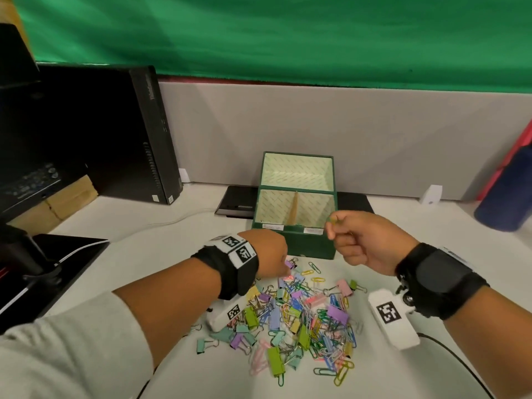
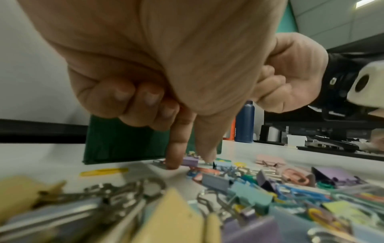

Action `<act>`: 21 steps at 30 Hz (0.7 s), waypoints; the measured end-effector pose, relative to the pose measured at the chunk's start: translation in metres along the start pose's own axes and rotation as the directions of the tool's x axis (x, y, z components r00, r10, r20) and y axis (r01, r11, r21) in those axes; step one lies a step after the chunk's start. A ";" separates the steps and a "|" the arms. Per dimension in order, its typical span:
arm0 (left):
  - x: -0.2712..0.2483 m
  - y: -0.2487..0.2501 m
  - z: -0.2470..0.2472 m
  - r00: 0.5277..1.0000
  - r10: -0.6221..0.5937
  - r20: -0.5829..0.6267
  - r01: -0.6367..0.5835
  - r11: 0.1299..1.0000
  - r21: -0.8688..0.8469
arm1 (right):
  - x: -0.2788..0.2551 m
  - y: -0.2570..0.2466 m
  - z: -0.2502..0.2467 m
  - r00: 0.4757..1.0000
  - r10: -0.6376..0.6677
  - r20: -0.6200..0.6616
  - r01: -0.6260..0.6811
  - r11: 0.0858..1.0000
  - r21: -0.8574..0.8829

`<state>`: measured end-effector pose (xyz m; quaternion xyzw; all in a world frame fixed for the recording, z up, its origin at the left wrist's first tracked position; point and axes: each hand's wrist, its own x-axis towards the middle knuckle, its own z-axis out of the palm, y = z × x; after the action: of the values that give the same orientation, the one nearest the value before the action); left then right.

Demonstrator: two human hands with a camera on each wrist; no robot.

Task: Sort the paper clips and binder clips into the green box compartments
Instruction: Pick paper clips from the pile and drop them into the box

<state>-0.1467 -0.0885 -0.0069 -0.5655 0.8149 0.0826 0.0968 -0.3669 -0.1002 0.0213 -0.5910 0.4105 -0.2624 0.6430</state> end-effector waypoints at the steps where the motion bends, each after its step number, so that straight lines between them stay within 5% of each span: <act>1: 0.003 0.003 0.001 1.000 -0.005 -0.012 0.005 1.000 0.006 | 0.001 0.002 -0.002 1.000 -0.011 0.004 0.011 0.992 0.123; 4: 0.007 0.010 0.003 1.000 -0.005 0.001 0.005 0.999 0.041 | 0.004 0.005 -0.007 0.999 -0.034 0.002 0.031 0.946 0.324; 7: 0.006 0.009 0.005 1.000 -0.012 -0.020 0.013 0.999 0.042 | 0.014 0.004 -0.008 0.999 0.023 -0.038 -0.010 0.946 0.325; 13: 0.002 0.007 0.007 0.999 -0.029 -0.040 0.032 0.997 0.070 | 0.046 -0.024 0.003 0.951 -0.082 -0.299 0.047 0.991 -0.124; 17: 0.005 0.012 0.010 1.000 -0.005 -0.007 0.006 0.995 0.101 | 0.054 -0.042 0.009 0.942 -0.204 -0.265 -0.003 0.788 -0.616; 21: -0.001 0.011 0.009 0.998 0.011 0.061 -0.017 0.996 0.092 | 0.042 -0.032 0.000 0.873 -0.390 -0.293 0.035 0.650 -0.759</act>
<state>-0.1564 -0.0819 -0.0148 -0.5519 0.8185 0.0626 0.1466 -0.3399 -0.1399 0.0428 -0.7696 0.5379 -0.2749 0.2071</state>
